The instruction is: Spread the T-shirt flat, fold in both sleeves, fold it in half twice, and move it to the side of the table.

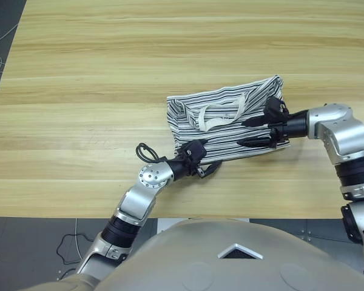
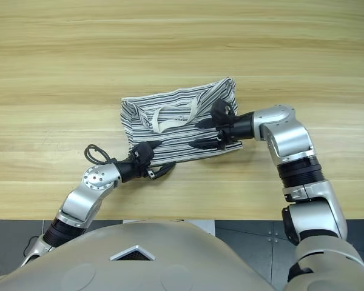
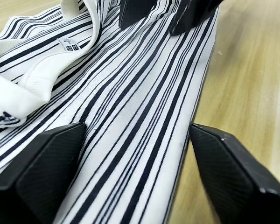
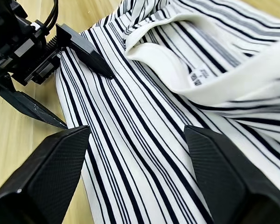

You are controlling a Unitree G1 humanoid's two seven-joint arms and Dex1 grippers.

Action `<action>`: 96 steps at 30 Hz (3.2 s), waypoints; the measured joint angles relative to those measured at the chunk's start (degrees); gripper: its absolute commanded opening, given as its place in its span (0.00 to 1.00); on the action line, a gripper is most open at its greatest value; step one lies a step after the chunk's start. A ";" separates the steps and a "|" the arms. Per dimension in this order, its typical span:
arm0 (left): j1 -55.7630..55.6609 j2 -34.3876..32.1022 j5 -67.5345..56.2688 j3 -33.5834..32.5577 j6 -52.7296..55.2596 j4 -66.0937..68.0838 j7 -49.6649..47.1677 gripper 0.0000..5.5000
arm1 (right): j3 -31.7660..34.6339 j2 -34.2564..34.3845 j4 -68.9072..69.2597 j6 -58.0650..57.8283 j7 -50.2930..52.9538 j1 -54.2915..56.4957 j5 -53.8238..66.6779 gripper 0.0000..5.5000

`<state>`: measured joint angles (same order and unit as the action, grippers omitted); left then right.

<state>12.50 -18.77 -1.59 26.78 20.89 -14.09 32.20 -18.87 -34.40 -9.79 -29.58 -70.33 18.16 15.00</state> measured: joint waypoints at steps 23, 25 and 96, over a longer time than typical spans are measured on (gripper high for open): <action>0.13 0.01 0.01 0.07 0.00 -0.09 -0.11 0.74 | 2.35 10.06 -6.52 -1.92 5.68 3.32 0.04 0.67; 0.13 0.01 0.02 0.10 0.00 -0.09 -0.15 0.74 | 2.70 10.04 -6.70 -2.00 5.64 3.70 0.48 0.67; -27.87 -22.43 15.27 -14.15 -26.94 38.20 0.24 0.74 | -10.16 9.01 -39.19 65.34 42.98 18.42 -44.43 0.67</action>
<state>-15.36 -41.20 13.68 12.63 -6.05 24.11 32.44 -29.02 -25.39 -48.98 35.75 -27.36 36.59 -29.43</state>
